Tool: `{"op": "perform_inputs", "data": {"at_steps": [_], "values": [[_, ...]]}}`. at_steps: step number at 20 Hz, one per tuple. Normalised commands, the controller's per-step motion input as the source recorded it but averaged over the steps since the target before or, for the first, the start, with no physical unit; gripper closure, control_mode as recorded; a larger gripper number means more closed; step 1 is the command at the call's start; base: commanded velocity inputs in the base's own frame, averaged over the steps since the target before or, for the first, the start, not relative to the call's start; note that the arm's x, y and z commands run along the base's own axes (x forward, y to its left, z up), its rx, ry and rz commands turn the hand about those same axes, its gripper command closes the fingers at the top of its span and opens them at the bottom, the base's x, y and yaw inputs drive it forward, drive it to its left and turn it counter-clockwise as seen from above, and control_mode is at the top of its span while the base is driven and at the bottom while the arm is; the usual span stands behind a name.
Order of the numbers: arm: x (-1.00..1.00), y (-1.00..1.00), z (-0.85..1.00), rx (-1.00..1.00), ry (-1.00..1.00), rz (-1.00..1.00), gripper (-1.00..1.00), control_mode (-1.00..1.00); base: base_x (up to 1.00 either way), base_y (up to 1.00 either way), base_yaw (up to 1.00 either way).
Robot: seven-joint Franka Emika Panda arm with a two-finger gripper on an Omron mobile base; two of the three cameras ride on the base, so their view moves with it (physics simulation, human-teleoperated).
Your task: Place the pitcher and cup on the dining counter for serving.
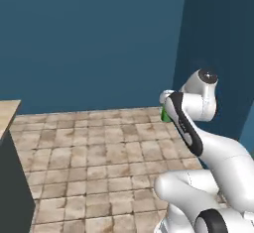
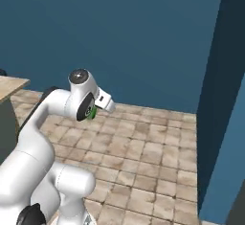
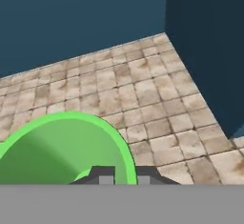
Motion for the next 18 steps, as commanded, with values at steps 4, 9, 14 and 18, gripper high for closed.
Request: {"op": "perform_inputs", "data": {"at_steps": [4, 9, 14, 18], "values": [[0.00, 0.00, 0.00, 0.00, 0.00, 0.00, 1.00, 1.00, -0.16, 0.62, 0.97], [0.00, 0.00, 0.00, 0.00, 0.00, 0.00, 1.00, 1.00, -0.04, 0.92, 0.82], [0.00, 0.00, 0.00, 0.00, 0.00, 0.00, 1.00, 1.00, 0.27, 1.00, 0.61], [0.00, 0.00, 0.00, 0.00, 0.00, 0.00, 1.00, 1.00, 0.36, 1.00, 0.31]]}}
